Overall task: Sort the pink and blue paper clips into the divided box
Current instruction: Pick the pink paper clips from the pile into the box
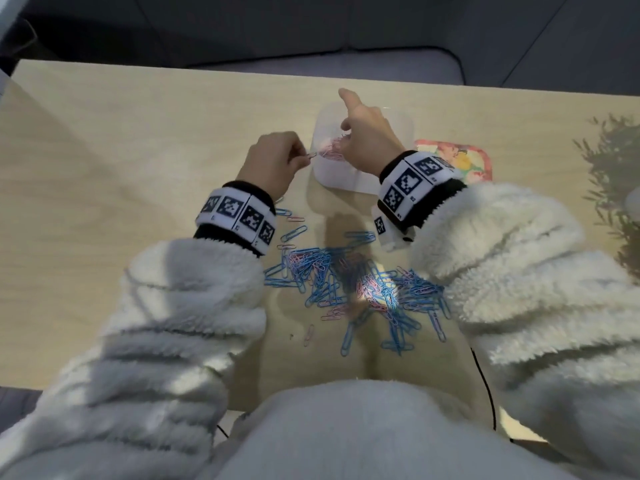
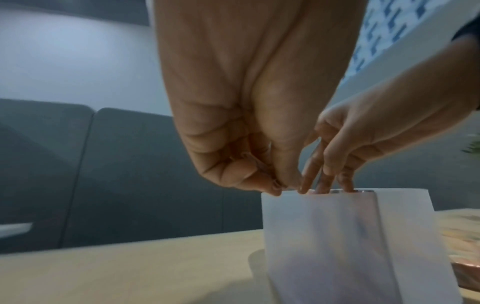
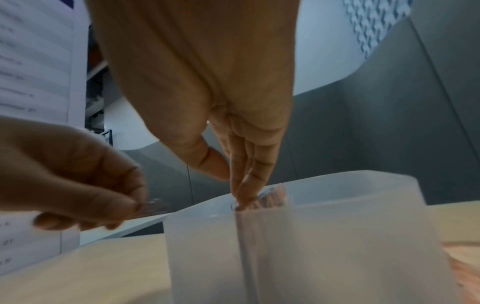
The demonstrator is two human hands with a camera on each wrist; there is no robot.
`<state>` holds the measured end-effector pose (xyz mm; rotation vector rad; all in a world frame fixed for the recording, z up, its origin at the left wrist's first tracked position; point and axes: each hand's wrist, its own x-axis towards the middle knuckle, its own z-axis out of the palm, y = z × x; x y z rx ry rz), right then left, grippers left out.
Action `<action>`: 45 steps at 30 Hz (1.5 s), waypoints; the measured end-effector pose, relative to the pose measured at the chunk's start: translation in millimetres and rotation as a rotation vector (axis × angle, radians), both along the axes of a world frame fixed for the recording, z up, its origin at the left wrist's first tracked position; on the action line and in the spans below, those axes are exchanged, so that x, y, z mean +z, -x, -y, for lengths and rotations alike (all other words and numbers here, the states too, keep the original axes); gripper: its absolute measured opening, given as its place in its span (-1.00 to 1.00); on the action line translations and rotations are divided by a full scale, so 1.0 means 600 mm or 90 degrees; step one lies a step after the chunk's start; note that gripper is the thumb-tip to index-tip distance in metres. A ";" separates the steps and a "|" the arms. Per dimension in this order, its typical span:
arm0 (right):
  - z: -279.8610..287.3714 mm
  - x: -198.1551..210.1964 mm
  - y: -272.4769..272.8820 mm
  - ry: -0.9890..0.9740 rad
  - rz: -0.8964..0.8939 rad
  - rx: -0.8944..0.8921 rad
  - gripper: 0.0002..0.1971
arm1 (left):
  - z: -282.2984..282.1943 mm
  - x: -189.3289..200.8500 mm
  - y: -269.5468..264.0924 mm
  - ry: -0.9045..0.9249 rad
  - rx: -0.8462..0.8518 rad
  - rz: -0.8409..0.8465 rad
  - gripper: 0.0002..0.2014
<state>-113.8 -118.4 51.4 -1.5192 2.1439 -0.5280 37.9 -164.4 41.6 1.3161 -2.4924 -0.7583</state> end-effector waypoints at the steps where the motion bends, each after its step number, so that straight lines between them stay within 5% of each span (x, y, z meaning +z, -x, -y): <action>1: -0.005 0.003 0.002 0.010 0.024 -0.025 -0.37 | 0.005 0.005 0.016 0.023 -0.012 0.019 -0.83; 9: -0.065 -0.002 0.011 0.261 0.087 -0.147 -0.61 | 0.024 0.002 0.100 0.107 -0.117 0.130 -0.73; 12: -0.087 -0.011 -0.005 0.308 0.062 -0.122 -0.72 | 0.009 0.011 0.084 0.106 -0.128 0.061 -0.74; 16: -0.108 -0.046 -0.041 0.161 0.086 0.003 -0.77 | -0.024 -0.012 -0.001 0.099 -0.064 -0.070 -0.75; 20: -0.114 -0.093 -0.074 -0.008 0.046 0.146 -0.77 | -0.080 -0.065 -0.100 0.038 0.024 -0.002 -0.80; 25: -0.090 -0.112 -0.117 -0.048 -0.015 0.246 -0.79 | -0.112 -0.107 -0.141 -0.065 0.090 0.076 -0.93; 29: -0.093 -0.119 -0.115 -0.071 -0.043 0.259 -0.86 | -0.114 -0.114 -0.128 -0.083 0.094 0.079 -0.87; 36: -0.125 -0.120 -0.057 -0.084 -0.105 0.092 -0.83 | -0.113 -0.115 -0.102 -0.040 -0.014 0.147 -0.87; 45: -0.052 -0.098 -0.130 -0.066 -0.085 0.185 -0.83 | -0.119 -0.124 -0.095 0.016 -0.036 0.217 -0.81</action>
